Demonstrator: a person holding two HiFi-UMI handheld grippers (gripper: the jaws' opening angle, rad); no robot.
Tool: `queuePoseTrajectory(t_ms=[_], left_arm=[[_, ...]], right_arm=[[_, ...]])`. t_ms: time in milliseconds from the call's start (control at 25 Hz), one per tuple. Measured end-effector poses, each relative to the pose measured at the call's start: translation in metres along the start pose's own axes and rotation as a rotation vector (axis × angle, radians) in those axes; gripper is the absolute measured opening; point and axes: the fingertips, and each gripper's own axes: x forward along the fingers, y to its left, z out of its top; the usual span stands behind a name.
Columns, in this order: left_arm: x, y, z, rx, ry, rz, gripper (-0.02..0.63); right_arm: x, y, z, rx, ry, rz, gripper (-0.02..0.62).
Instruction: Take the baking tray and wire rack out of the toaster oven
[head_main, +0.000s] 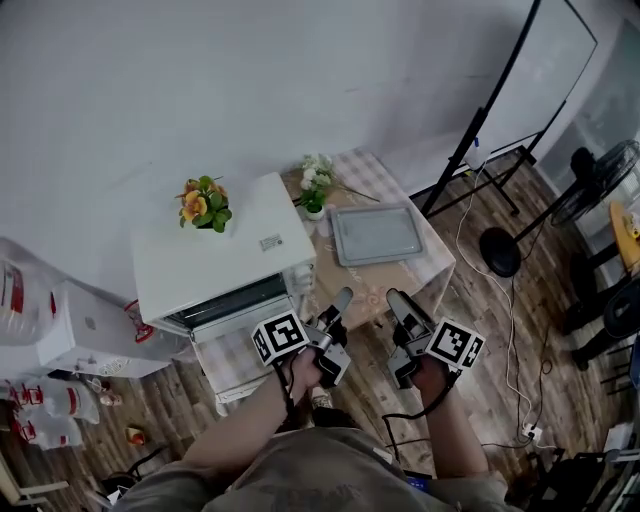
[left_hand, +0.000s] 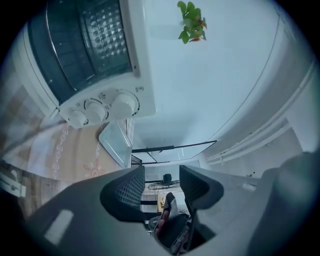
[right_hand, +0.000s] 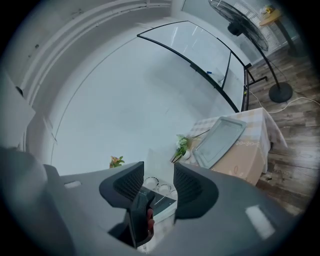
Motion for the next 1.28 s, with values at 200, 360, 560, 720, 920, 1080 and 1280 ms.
queuePoseTrajectory(t_ms=[200, 360, 560, 720, 920, 1080, 1280], left_arm=[[-0.058, -0.008, 0.02, 0.035, -0.063, -0.019, 0.221], [-0.104, -0.011, 0.034, 0.034, -0.131, -0.034, 0.221], [-0.16, -0.02, 0.047, 0.062, -0.212, -0.037, 0.215], [-0.204, -0.025, 0.057, 0.019, -0.309, -0.05, 0.215], [-0.254, -0.017, 0.07, 0.032, -0.394, -0.018, 0.211], [-0.292, -0.01, 0.081, 0.053, -0.474, 0.015, 0.202], [-0.325, -0.003, 0.096, 0.066, -0.568, 0.049, 0.195]], right_arm=[[-0.011, 0.05, -0.031, -0.019, 0.045, 0.101, 0.196], [-0.013, 0.069, -0.058, -0.053, 0.092, 0.123, 0.193], [-0.002, 0.096, -0.09, -0.032, 0.131, 0.171, 0.178], [0.011, 0.109, -0.123, -0.035, 0.199, 0.201, 0.169], [0.024, 0.123, -0.151, -0.048, 0.272, 0.239, 0.159], [0.034, 0.132, -0.169, -0.056, 0.3, 0.249, 0.158], [0.045, 0.137, -0.195, -0.05, 0.348, 0.247, 0.16]])
